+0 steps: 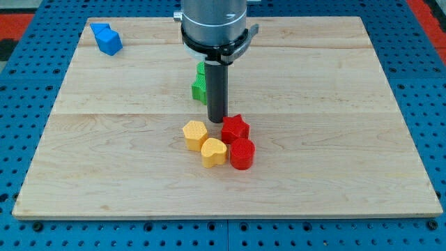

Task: Move the red blocks towards the bottom right side of the board

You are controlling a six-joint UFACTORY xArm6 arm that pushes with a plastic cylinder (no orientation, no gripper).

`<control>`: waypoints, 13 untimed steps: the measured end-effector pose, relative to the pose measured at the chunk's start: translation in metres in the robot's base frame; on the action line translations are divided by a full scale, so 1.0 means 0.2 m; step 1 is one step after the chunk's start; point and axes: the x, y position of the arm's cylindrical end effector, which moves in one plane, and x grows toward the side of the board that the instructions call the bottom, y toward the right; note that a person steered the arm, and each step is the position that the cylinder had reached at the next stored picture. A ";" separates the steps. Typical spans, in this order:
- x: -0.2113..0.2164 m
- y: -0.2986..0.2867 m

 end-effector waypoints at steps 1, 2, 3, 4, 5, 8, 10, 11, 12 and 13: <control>0.04 0.00; 0.09 0.01; 0.12 0.04; 0.13 0.04; 0.13 0.04; 0.25 0.17; 0.25 0.40; 0.26 0.51; 0.28 0.63; 0.32 0.76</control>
